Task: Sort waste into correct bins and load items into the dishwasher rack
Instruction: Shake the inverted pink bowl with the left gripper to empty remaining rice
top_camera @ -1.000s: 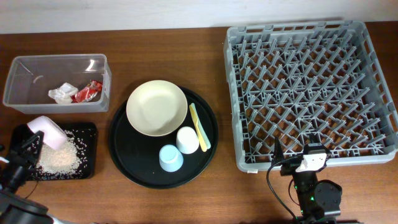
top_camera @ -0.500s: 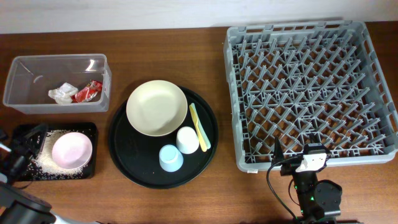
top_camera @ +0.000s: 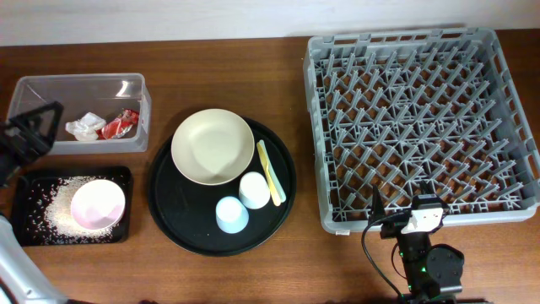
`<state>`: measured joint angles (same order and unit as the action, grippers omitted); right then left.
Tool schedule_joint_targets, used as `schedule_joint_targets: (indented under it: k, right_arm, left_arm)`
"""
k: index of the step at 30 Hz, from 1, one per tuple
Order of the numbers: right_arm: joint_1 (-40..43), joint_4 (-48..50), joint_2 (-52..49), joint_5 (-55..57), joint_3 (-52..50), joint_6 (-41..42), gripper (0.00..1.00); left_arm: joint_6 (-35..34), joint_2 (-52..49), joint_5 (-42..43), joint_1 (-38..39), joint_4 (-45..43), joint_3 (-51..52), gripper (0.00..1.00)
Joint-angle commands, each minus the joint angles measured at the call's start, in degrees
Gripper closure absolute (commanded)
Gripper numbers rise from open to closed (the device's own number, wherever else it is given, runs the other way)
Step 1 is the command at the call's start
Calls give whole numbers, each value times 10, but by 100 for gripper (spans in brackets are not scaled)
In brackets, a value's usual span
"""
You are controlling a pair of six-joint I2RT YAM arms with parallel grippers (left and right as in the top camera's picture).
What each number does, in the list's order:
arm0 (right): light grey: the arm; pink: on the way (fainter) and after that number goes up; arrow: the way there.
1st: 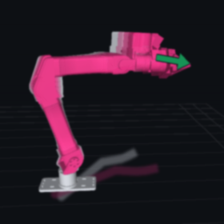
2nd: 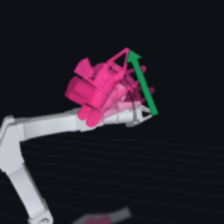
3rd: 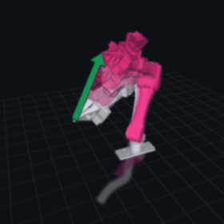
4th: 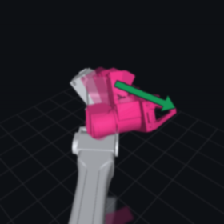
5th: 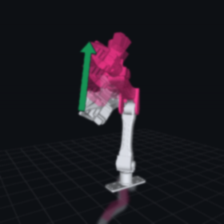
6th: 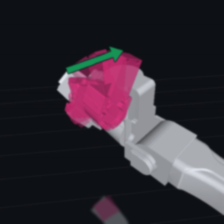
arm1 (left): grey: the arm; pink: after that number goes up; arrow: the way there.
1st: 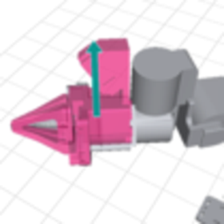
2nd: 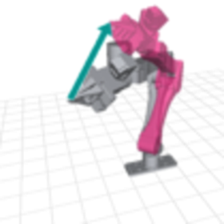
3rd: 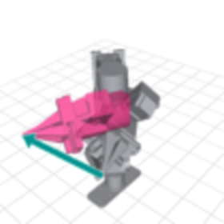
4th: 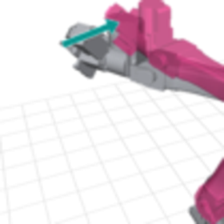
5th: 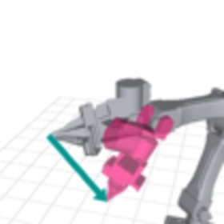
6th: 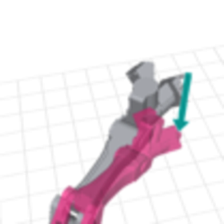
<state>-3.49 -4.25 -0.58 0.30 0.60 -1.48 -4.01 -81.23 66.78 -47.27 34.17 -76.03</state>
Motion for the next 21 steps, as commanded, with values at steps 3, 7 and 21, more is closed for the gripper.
schedule_joint_targets:
  k: [3,7,21]
  right_arm:
    - [-3,-3,4,-1,-3,2,2]
    - [-3,-3,4,-1,-3,2,2]
    - [-3,-3,4,-1,-3,2,2]
  left_arm:
    - [41,1,-331,5,190,-1,0]
    - [-5,1,-489,64,264,-1,0]
    - [-50,-63,-593,190,232,78,49]
